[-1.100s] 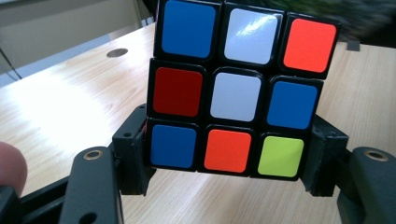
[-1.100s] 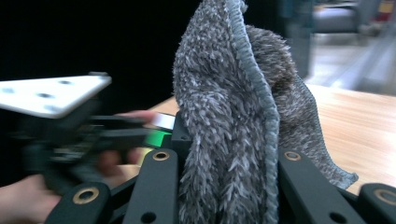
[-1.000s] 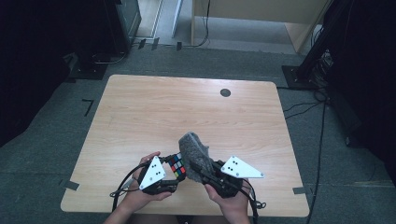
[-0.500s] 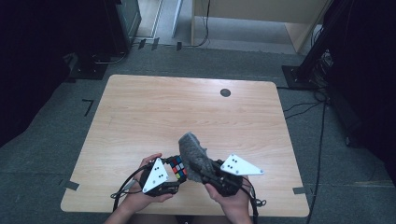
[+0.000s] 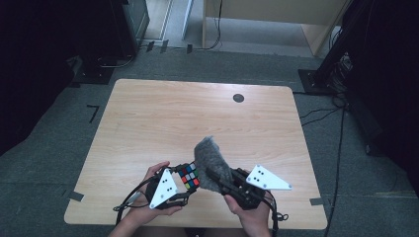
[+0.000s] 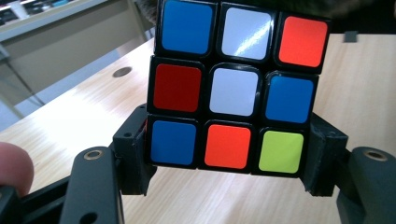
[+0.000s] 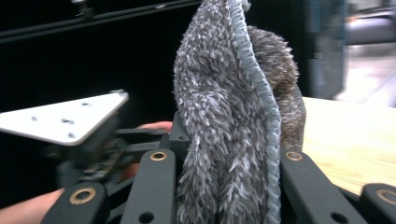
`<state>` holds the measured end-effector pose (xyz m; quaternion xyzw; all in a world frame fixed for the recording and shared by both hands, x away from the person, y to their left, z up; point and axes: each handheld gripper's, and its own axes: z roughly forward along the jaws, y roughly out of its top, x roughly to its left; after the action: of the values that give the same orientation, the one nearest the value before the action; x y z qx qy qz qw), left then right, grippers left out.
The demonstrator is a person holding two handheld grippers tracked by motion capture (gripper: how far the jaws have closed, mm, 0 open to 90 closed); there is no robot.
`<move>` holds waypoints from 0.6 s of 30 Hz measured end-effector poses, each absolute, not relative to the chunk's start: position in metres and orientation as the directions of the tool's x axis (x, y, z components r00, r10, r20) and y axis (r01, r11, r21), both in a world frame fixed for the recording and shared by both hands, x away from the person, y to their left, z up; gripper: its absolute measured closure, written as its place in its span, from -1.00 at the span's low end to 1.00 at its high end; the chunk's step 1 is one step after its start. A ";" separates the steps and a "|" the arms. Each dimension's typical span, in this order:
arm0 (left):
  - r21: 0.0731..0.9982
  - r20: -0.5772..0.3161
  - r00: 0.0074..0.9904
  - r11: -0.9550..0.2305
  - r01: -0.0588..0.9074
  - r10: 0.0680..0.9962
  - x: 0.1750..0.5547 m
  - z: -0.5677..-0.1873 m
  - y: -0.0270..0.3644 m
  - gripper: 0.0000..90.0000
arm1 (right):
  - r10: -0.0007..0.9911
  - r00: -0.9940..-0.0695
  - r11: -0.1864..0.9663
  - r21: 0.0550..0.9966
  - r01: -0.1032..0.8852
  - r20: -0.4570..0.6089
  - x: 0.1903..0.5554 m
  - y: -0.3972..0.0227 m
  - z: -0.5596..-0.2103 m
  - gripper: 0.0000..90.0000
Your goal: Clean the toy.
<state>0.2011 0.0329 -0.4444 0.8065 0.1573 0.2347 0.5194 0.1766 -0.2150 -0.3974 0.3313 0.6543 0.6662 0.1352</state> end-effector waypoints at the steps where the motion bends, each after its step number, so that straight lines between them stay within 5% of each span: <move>1: 0.915 0.209 0.847 -0.403 0.007 0.489 0.200 -0.443 0.033 -0.25 | 0.613 -0.748 -0.083 0.962 0.259 0.254 0.176 -0.211 -0.399 0.58; 7: 0.930 0.173 0.847 -0.365 0.027 0.503 0.204 -0.441 0.042 -0.25 | 0.743 -0.636 -0.027 0.959 0.283 0.209 0.191 -0.226 -0.417 0.57; 13: 0.911 0.202 0.844 -0.413 0.026 0.497 0.204 -0.447 0.035 -0.25 | 0.616 -0.745 -0.110 0.965 0.239 0.255 0.179 -0.218 -0.404 0.55; 18: 0.929 0.176 0.851 -0.368 0.022 0.494 0.203 -0.441 0.040 -0.25 | 0.669 -0.702 -0.069 0.960 0.270 0.245 0.187 -0.219 -0.416 0.55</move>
<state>0.2028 0.0403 -0.4413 0.7975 0.1618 0.2194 0.5382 0.1874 -0.2192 -0.4162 0.3532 0.6642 0.6402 0.1558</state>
